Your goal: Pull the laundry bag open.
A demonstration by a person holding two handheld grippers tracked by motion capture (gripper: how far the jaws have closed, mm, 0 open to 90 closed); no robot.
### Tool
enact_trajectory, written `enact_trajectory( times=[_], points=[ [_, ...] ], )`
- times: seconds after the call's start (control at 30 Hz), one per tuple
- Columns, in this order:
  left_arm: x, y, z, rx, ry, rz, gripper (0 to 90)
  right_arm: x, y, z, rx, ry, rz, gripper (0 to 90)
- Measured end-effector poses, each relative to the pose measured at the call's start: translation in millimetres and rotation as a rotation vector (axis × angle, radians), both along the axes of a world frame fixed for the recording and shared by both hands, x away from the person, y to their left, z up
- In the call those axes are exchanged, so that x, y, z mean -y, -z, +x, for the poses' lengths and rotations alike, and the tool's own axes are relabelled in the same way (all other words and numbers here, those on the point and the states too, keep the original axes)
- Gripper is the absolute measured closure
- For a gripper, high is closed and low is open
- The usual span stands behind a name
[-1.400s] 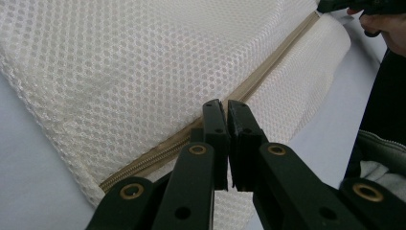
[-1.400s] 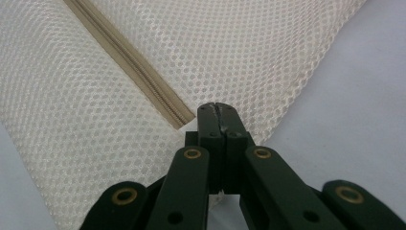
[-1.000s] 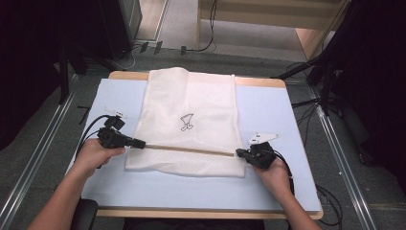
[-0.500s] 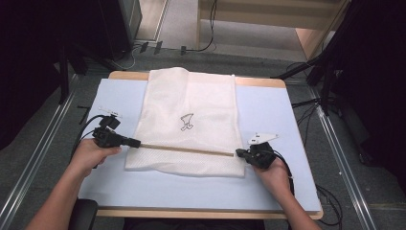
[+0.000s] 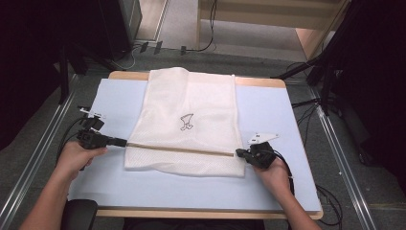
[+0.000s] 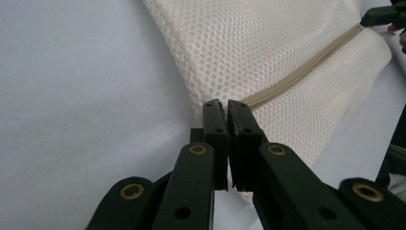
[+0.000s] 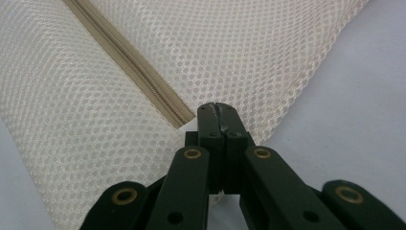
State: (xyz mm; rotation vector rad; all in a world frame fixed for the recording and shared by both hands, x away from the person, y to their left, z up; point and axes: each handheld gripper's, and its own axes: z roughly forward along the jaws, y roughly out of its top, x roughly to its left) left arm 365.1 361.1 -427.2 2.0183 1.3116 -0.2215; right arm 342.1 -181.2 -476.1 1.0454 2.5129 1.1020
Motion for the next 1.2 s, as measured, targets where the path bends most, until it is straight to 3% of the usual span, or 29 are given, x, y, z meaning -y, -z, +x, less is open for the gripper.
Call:
enact_trajectory(
  times=[0.2,0.3,0.43,0.5,0.53,0.57,0.7,0.77,0.83,1.0,1.2],
  points=[
    [1.0,1.7,-1.1,0.002,0.003,0.003,88.3,0.1,-0.3,0.8,-0.007,-0.003,0.005,90.0],
    [1.5,1.0,-2.8,0.043,0.032,-0.005,86.7,0.7,-0.9,2.3,-0.018,-0.002,0.008,90.0],
    [1.9,-3.8,-5.9,0.093,0.057,-0.034,74.2,0.7,-3.3,4.0,-0.058,0.013,0.019,87.8],
    [3.8,-5.4,-6.3,0.109,0.044,-0.020,68.7,1.4,-5.0,6.7,-0.085,-0.004,0.044,82.6],
    [4.5,-5.5,-6.5,0.118,0.037,-0.014,61.8,1.5,-7.2,7.5,-0.096,-0.008,0.052,80.8],
    [5.1,-5.7,-6.8,0.133,0.033,0.001,61.8,1.5,-7.2,7.5,-0.096,-0.008,0.052,80.8],
    [6.1,-7.9,-9.0,0.198,-0.007,0.051,49.2,4.0,-16.6,8.1,-0.068,-0.010,0.098,71.5],
    [6.0,-8.7,-9.7,0.211,-0.018,0.060,47.3,4.8,-18.5,8.0,-0.054,-0.012,0.101,70.1],
    [4.8,-10.1,-11.0,0.249,-0.037,0.071,41.0,8.5,-21.6,8.1,-0.027,-0.002,0.108,63.1],
    [3.0,-11.1,-13.0,0.281,-0.050,0.096,39.0,16.2,-21.6,9.5,-0.005,0.020,0.115,56.5],
    [-1.0,-9.2,-14.1,0.286,-0.077,0.138,37.8,30.1,-23.2,13.5,0.009,0.071,0.165,50.5]
  ],
)
